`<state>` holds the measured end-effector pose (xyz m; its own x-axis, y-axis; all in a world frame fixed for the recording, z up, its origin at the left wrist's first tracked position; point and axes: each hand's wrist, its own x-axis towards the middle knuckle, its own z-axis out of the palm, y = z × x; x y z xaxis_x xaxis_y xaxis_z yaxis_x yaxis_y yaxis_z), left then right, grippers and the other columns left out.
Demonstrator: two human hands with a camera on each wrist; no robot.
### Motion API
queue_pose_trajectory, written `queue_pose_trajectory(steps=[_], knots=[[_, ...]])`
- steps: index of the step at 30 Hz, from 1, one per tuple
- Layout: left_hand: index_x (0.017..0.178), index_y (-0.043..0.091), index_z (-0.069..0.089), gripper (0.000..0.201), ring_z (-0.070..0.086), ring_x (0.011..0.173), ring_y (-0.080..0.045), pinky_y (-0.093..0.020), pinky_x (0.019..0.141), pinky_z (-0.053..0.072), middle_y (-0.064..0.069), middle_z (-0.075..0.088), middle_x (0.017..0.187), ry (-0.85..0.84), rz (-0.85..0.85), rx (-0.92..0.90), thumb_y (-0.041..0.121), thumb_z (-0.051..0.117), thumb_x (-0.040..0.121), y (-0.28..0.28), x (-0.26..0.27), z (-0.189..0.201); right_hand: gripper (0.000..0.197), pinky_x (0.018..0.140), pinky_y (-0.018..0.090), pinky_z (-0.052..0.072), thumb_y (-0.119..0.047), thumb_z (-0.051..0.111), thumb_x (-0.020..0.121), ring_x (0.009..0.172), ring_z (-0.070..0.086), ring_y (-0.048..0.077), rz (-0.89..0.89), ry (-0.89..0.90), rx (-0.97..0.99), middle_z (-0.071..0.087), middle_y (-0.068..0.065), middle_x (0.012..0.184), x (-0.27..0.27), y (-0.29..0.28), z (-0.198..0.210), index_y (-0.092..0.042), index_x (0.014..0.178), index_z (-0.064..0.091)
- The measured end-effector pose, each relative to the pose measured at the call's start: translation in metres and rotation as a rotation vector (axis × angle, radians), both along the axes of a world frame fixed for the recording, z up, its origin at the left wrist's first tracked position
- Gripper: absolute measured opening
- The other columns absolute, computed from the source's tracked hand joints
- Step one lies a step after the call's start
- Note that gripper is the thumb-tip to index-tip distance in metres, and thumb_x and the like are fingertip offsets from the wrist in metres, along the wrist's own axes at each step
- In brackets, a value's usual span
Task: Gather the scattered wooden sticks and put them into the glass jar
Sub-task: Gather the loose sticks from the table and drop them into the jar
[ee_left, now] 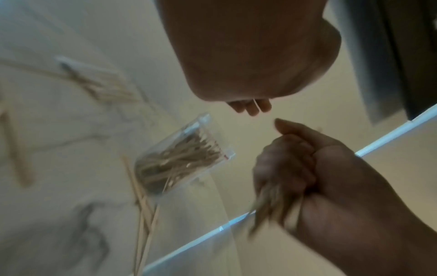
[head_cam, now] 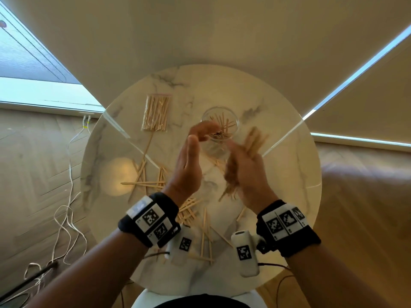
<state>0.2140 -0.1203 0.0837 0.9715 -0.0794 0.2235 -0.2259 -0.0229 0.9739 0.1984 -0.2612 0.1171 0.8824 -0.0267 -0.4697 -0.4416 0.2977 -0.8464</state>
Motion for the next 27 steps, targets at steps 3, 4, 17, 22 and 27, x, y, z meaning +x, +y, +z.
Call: queue_pose_trajectory(steps=[3, 4, 17, 22, 27], knots=[[0.128, 0.006, 0.057, 0.082, 0.060, 0.124, -0.026, -0.054, 0.105, 0.047, -0.008, 0.065, 0.127, 0.090, 0.158, -0.025, 0.071, 0.014, 0.102, -0.008, -0.028, -0.019, 0.054, 0.046, 0.029, 0.016, -0.027, 0.054, 0.102, 0.042, 0.017, 0.011, -0.329, 0.003, 0.376, 0.021, -0.006, 0.049, 0.010, 0.001, 0.016, -0.024, 0.052, 0.036], [0.127, 0.006, 0.057, 0.081, 0.060, 0.123, -0.028, -0.056, 0.105, 0.047, -0.009, 0.065, 0.126, 0.120, 0.166, -0.050, 0.071, 0.015, 0.102, -0.013, -0.035, -0.023, 0.054, 0.044, 0.028, 0.016, -0.028, 0.053, 0.102, 0.042, 0.015, 0.011, -0.383, 0.017, 0.437, 0.019, -0.006, 0.048, 0.011, 0.004, 0.017, -0.024, 0.053, 0.032], [0.150, 0.008, 0.033, 0.078, 0.040, 0.139, -0.023, -0.045, 0.120, 0.037, -0.010, 0.038, 0.150, 0.009, 0.061, 0.401, 0.036, 0.067, 0.085, 0.023, 0.052, -0.037, 0.046, 0.072, 0.033, 0.041, -0.041, 0.047, 0.105, 0.069, 0.045, 0.015, -0.155, -0.228, 0.178, 0.047, 0.003, 0.074, 0.089, -0.014, 0.020, -0.021, 0.064, 0.040], [0.164, 0.018, 0.006, 0.135, 0.021, 0.154, -0.027, -0.047, 0.128, 0.021, -0.007, 0.021, 0.167, 0.205, -0.264, 0.675, 0.048, 0.094, 0.066, 0.029, 0.089, -0.053, 0.045, 0.056, 0.035, 0.038, -0.045, 0.046, 0.104, 0.055, 0.041, 0.011, 0.124, -0.343, -0.357, 0.042, -0.004, 0.062, 0.129, -0.010, 0.010, -0.020, 0.067, 0.045], [0.152, 0.024, 0.039, 0.112, 0.051, 0.133, -0.018, -0.049, 0.112, 0.047, 0.000, 0.054, 0.145, 0.239, -0.219, 0.505, 0.057, 0.092, 0.059, 0.031, 0.097, -0.068, 0.028, 0.079, 0.039, 0.057, -0.044, 0.060, 0.096, 0.079, 0.068, 0.012, 0.560, -0.481, -0.880, 0.070, -0.003, 0.083, 0.140, -0.002, -0.013, -0.025, 0.078, 0.068]])
